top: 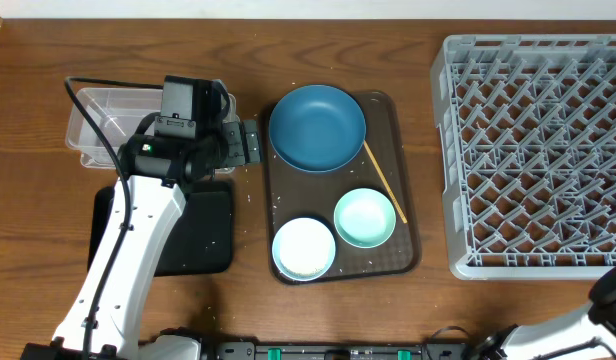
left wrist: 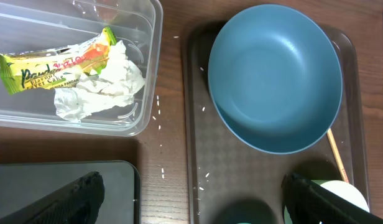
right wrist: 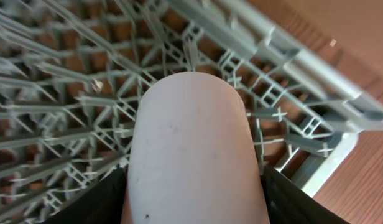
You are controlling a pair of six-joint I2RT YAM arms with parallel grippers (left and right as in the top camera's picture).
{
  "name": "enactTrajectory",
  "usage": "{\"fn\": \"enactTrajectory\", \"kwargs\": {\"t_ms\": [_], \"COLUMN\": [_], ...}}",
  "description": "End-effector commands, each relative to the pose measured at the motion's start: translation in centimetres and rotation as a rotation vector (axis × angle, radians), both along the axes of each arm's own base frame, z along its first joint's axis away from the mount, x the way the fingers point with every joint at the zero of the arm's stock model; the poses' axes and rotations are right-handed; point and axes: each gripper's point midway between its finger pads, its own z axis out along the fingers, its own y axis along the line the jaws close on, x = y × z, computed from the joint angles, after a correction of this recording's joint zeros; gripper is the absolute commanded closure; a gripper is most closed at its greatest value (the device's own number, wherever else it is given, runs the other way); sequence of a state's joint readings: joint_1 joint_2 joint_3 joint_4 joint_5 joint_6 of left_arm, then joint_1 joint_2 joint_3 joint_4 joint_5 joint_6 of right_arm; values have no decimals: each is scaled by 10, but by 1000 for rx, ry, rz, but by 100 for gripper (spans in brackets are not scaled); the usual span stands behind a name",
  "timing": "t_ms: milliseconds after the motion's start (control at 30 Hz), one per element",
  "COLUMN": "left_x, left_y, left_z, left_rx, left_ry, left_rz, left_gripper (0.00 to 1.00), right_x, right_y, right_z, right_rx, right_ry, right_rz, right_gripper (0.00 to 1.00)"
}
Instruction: Sort waste into correct bins and load items into the dishwasher rack
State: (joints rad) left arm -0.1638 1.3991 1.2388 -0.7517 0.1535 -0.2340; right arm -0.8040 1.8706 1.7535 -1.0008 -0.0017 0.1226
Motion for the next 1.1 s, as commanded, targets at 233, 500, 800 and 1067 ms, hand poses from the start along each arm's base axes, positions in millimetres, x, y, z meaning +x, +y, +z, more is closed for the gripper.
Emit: {"fn": "enactTrajectory", "kwargs": {"t_ms": [233,500,800,1067], "left_x": [2,2,2,0], "left_y": [2,2,2,2], "left_z": [1,1,1,0], "left_rx": [15,15,15,17], "left_ry": [-7,-7,-2,4], "left_rz": [-7,-7,-8,-7], "left_gripper": [7,7,0,0], "right_x": [-3,17,58,86], "right_y": [-13,-4,31,166], "right_z": [-67,-55,65,96], "right_rx": [85,125,79,279], "right_ry": [134,18,-326,-455], "right_rz": [-24,21,202,700], "right_gripper": [89,2,1,3]}}
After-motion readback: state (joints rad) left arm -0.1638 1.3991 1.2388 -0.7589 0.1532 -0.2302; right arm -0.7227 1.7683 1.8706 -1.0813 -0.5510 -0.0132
